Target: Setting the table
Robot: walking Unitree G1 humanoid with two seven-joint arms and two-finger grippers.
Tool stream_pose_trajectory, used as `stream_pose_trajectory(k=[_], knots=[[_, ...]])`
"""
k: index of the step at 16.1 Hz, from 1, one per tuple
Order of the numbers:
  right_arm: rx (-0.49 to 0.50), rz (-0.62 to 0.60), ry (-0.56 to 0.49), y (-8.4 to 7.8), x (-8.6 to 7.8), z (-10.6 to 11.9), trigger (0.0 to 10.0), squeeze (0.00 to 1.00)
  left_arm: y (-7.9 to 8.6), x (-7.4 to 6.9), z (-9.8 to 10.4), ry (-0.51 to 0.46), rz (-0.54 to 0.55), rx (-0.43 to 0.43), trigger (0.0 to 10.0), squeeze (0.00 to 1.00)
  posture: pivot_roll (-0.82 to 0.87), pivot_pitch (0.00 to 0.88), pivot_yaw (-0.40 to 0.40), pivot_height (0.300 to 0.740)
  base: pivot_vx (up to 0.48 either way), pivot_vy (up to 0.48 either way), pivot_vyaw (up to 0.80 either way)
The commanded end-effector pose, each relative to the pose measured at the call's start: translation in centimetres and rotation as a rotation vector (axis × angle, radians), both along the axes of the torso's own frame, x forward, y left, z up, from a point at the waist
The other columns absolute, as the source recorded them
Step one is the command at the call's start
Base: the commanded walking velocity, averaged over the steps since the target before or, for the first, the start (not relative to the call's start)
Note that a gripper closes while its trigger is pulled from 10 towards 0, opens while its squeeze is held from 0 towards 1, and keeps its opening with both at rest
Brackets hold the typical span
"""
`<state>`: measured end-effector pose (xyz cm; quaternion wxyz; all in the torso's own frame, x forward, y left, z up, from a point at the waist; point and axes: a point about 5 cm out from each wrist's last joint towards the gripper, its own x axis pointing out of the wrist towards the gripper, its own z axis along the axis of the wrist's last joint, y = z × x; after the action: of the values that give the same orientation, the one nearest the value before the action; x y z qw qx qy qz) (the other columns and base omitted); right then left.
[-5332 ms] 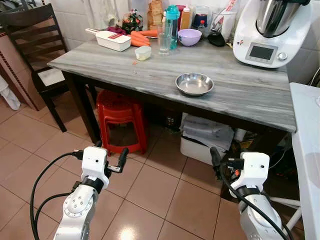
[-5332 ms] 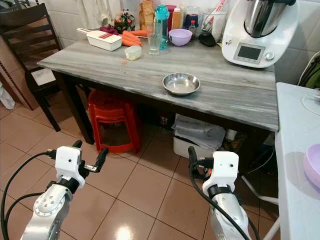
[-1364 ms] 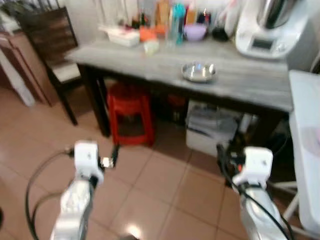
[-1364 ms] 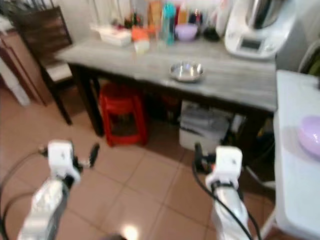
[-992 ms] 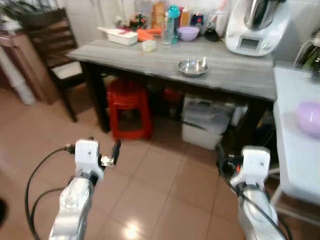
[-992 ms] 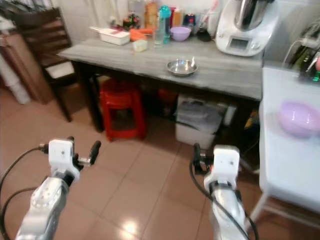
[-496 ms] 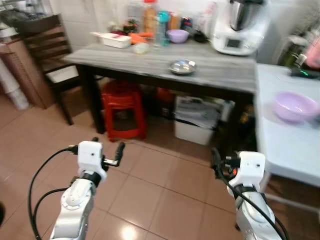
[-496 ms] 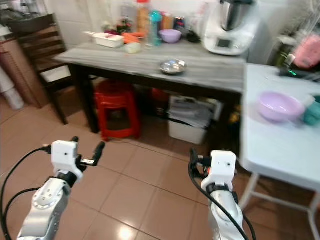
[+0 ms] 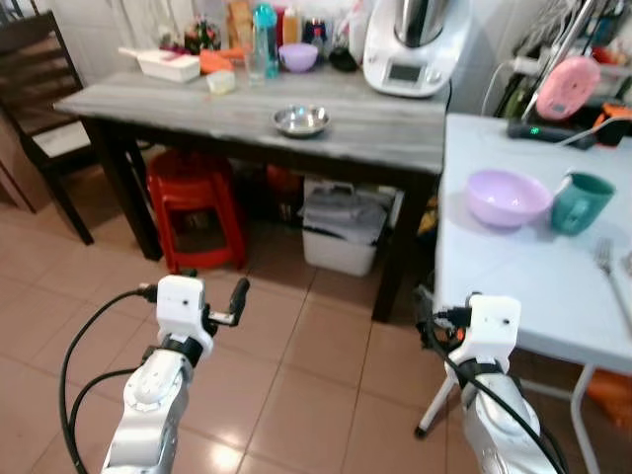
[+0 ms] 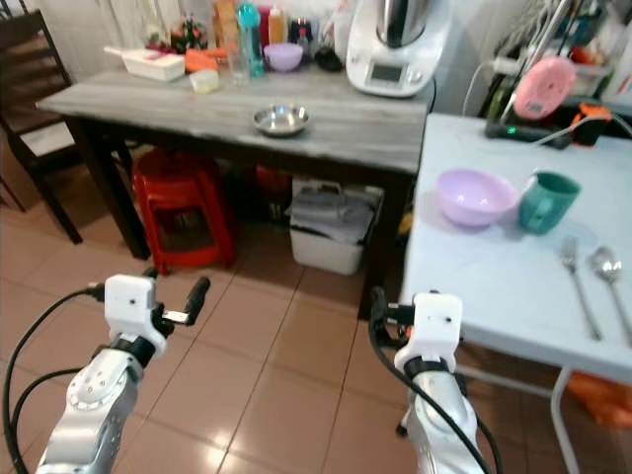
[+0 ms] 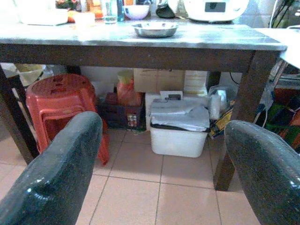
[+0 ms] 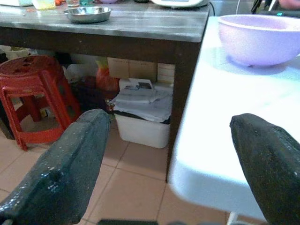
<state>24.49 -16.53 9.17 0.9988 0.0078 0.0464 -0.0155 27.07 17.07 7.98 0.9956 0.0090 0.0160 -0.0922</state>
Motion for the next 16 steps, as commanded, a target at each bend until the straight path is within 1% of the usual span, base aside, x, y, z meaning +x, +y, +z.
stream_pose_trajectory(k=[1,8,9,11,13,16], knots=[[-0.013,-0.024,-0.002,-0.7,0.0,0.1,10.0,0.0,-0.4,0.1,0.1,-0.003,-0.016,-0.007,10.0,0.0,-0.01,0.0,0.006,0.74,0.0,-0.345,0.0],[-0.017,-0.03,-0.014,-0.7,0.1,0.3,10.0,0.0,-0.8,0.2,0.2,-0.005,-0.032,-0.019,10.0,0.0,-0.01,0.0,0.009,0.74,0.0,-0.318,0.0],[-0.019,-0.03,-0.018,-0.8,0.2,0.4,10.0,0.0,-0.9,0.1,0.2,-0.009,-0.037,-0.041,10.0,0.0,-0.02,0.0,0.009,0.74,0.0,0.0,0.0],[-0.017,-0.031,-0.026,-0.9,0.2,0.6,10.0,0.0,-1.2,0.0,0.4,-0.016,-0.074,-0.045,10.0,0.0,-0.02,0.0,0.008,0.74,0.0,0.0,0.0],[-0.02,-0.029,-0.033,-0.8,0.2,0.7,10.0,0.0,-1.4,-0.2,0.8,-0.023,-0.112,-0.085,10.0,0.0,-0.02,0.0,0.006,0.74,0.0,0.0,0.0],[-0.025,-0.026,-0.038,-0.8,0.3,0.8,10.0,0.0,-1.8,-0.3,0.9,-0.029,-0.144,-0.114,10.0,0.0,-0.02,0.0,0.004,0.74,0.0,0.0,0.0]])
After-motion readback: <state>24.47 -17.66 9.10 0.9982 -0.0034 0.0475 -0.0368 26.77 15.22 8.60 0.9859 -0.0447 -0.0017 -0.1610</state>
